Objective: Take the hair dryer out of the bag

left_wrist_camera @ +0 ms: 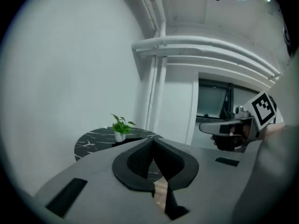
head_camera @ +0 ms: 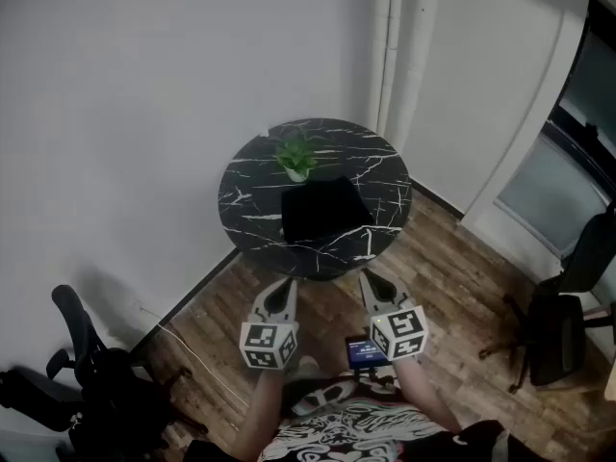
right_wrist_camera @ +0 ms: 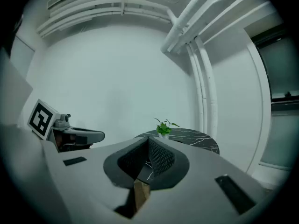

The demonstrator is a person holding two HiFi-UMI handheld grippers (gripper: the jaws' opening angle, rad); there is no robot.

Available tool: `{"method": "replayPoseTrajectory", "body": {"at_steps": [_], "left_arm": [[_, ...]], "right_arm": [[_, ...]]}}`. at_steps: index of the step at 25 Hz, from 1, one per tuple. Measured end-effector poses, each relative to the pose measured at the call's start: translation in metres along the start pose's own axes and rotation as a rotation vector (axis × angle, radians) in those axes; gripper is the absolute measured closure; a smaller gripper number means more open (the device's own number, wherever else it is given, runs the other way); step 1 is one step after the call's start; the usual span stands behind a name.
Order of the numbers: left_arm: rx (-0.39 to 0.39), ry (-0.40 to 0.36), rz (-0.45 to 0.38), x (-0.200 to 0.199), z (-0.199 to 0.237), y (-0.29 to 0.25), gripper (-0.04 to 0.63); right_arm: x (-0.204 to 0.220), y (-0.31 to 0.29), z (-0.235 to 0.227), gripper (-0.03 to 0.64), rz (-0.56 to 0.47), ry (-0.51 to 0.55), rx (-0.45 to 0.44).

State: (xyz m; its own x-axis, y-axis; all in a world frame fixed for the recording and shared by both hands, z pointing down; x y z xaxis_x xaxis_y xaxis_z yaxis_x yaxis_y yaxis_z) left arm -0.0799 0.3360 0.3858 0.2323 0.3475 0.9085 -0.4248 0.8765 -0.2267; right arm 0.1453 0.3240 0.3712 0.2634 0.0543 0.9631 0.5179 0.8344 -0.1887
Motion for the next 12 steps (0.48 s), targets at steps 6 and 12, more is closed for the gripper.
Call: {"method": "replayPoseTrajectory", "body": {"at_steps": [6,12], "left_arm": [[-0.067,-0.138,0.004,0.006,-0.005,-0.007,0.581],[-0.084,-0.147,0.0,0.006,-0.006,-0.013,0.581]], "right_arm": [[0.004,-0.004,-0.001,0.598,-0.001,-0.005,-0.018],[0.004,-0.004,-0.008,0.598,-0.002,0.008,-0.015]]}}
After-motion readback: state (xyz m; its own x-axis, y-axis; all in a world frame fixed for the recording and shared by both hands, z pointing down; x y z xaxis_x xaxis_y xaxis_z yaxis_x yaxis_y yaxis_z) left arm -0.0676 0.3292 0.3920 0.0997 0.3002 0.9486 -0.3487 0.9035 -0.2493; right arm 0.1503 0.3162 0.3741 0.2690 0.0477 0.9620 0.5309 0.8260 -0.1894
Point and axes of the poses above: the fingertips, and each gripper's own axes: y backward along the fingers, z to its left, x out of its underside, the point moved 8 cm from there along y, backward along the fingers, and after that the axes turned 15 degrees about y, right-handed, at the moved point
